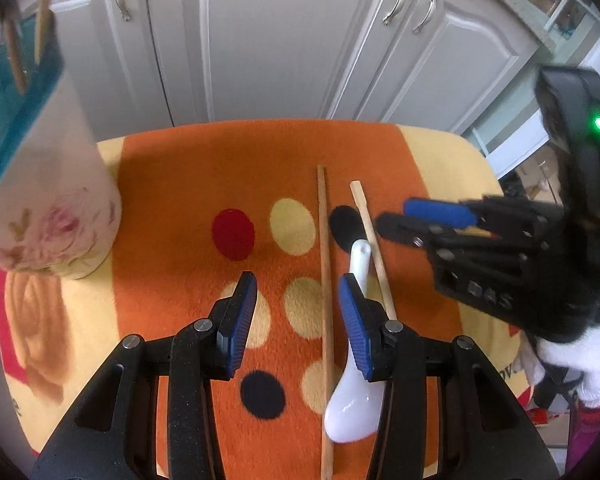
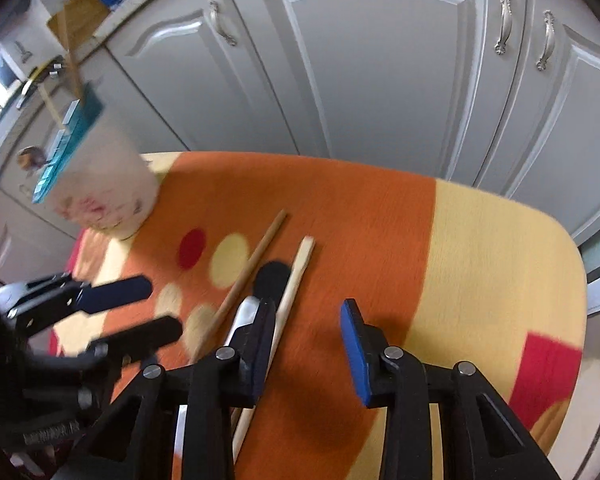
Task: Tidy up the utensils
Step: 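Position the left tool around a chopstick while the right tool reaches the flat wooden stick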
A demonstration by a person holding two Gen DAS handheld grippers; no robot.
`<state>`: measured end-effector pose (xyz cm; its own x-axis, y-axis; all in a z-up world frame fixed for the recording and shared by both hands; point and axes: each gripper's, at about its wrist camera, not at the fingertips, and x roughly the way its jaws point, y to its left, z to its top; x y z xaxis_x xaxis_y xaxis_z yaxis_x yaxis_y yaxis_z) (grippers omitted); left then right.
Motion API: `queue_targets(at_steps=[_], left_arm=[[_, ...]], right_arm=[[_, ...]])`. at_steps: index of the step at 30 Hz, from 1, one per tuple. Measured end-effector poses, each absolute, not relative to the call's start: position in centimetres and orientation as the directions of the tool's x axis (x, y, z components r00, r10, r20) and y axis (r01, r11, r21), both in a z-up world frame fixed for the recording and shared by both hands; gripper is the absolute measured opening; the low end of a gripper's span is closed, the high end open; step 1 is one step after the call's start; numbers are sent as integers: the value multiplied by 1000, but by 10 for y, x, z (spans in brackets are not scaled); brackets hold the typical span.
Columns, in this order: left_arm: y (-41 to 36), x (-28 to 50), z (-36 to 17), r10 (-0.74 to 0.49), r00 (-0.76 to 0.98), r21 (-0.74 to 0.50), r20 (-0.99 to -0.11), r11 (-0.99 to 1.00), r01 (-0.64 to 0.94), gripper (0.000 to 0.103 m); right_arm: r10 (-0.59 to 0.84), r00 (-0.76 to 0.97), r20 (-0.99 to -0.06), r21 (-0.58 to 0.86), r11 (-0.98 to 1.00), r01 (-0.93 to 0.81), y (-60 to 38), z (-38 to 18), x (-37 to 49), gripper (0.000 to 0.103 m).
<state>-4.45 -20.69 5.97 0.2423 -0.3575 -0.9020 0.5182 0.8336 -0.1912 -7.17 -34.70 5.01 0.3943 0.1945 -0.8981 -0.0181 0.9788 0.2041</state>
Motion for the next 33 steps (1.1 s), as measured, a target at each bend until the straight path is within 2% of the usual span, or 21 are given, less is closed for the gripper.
queue_targets(at_steps=[7,9,14,24,29,30,31,33], left_arm=[[-212,-38,50,-348,223,-192,-910,833,518,42],[-214,-36,47,-341,220,-186,-914,833,521,42],[-222,-22,45,-344,220,-189,-913,833,520,42],[-256,-7,43,-300,236,-129,-924,827,547,42],[-270,-7,44,-258,258,-66,-931,813,578,41],[-270,-6,43,-256,264,-60,-930,813,579,38],[-270,-6,44,-250,275,-49,-928,815,577,30],[-267,-4,45,-255,279,-51,-926,816,576,20]], right_arm=[[187,377,-907,178,982,-58,-339,46,-52,31],[130,371,-919,103,991,-91,-335,46,-54,26],[39,357,-933,4,995,-100,-353,48,-72,25],[222,396,-891,253,967,26,-405,57,-106,25],[182,394,-901,210,977,27,-386,50,-96,26],[171,397,-902,192,981,15,-381,50,-91,26],[164,395,-904,179,984,1,-377,51,-87,26],[170,390,-905,172,985,-30,-370,51,-75,18]])
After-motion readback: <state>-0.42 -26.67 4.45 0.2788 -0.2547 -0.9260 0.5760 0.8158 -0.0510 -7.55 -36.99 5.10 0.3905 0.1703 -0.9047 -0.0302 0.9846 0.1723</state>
